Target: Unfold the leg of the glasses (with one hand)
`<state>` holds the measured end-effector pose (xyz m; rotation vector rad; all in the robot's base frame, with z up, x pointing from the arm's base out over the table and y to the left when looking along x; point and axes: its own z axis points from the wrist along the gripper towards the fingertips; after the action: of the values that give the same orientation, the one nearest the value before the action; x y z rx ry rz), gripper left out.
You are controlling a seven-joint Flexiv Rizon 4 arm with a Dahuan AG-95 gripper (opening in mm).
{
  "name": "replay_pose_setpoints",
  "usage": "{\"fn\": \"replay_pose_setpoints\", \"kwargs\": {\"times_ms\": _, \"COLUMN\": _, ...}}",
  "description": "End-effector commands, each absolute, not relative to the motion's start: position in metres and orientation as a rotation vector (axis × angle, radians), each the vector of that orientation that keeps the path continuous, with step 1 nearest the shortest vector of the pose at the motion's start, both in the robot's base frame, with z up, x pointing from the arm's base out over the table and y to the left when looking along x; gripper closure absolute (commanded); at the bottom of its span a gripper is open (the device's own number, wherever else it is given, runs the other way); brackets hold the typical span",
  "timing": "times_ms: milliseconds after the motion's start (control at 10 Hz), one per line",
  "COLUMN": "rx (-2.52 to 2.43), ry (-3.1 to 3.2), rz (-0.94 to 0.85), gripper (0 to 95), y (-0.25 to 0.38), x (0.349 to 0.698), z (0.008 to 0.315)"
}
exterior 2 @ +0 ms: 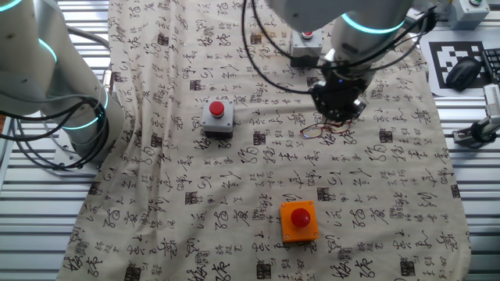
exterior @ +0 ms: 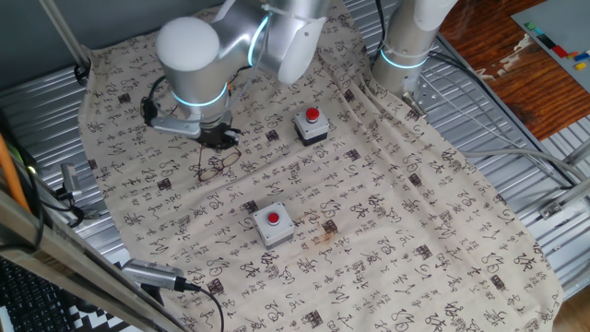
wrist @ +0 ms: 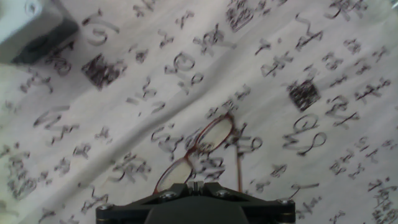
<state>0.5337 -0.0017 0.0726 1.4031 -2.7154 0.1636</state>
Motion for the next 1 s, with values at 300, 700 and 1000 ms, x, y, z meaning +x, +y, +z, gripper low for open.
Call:
{"fn": "replay_pose_setpoints", "kwargs": {"times_ms": 300, "rx": 1.394, "ry": -2.708, "rz": 0.153, "gripper": 95.0, "y": -0.002, "x": 0.523, "z": 0.07}}
{"fn": "replay_pose_setpoints", "kwargs": {"times_ms": 700, "rx": 1.386, "ry": -2.703, "rz": 0.164, "gripper": 95.0, "y": 0.001, "x": 0.517, "z": 0.07}}
{"fn": "replay_pose_setpoints", "kwargs": {"times_ms": 1000, "rx": 1.381, "ry": -2.699, "rz": 0.173, "gripper": 95.0, "y": 0.0, "x": 0.513, "z": 0.072}}
